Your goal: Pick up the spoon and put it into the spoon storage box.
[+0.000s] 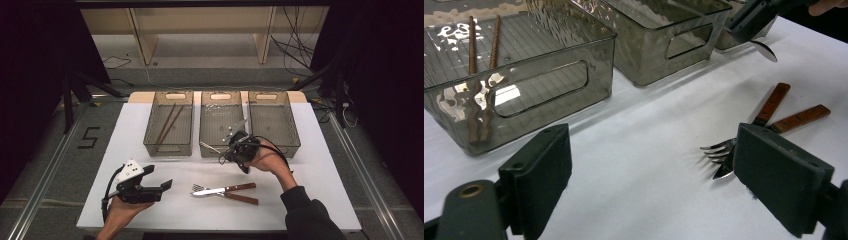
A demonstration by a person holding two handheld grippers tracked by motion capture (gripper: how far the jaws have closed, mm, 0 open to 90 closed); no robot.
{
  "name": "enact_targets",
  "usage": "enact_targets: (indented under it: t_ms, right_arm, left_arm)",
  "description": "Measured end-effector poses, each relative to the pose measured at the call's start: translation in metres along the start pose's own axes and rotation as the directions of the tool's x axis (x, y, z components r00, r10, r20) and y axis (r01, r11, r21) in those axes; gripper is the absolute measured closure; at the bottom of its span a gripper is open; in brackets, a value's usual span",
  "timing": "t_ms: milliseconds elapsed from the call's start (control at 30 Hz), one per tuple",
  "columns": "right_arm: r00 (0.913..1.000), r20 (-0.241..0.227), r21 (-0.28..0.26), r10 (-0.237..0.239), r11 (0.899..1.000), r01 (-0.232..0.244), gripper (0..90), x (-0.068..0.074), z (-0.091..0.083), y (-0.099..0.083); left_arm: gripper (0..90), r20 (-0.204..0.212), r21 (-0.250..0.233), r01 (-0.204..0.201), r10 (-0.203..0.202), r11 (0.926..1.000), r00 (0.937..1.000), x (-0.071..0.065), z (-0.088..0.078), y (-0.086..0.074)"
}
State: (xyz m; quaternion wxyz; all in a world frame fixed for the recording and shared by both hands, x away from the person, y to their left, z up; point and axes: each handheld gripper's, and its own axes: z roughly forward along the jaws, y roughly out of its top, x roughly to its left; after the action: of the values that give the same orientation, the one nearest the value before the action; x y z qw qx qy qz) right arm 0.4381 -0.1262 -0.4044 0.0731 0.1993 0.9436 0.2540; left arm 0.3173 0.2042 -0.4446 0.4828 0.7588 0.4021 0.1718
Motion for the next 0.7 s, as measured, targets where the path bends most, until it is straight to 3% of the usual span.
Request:
enact_targets:
  t_ms: [233,700]
  right_arm:
    - [0.9969,0.011,-0.086,0.077,0.993,-0.076,86.0,-0.007,-0.012,0.001]
    - [0.9805,0.038,-0.211,0.193,0.961,-0.181,86.0,-0.02,-0.033,0.009]
  left_arm:
    - [15.3,-0.002,-0.006,-0.001,0.001,1.0,1.0,0.0,-0.001,0.0]
    - [15.3,-0.006,-0.02,0.003,-0.003,0.9998,1.0,0.002,-0.002,0.0]
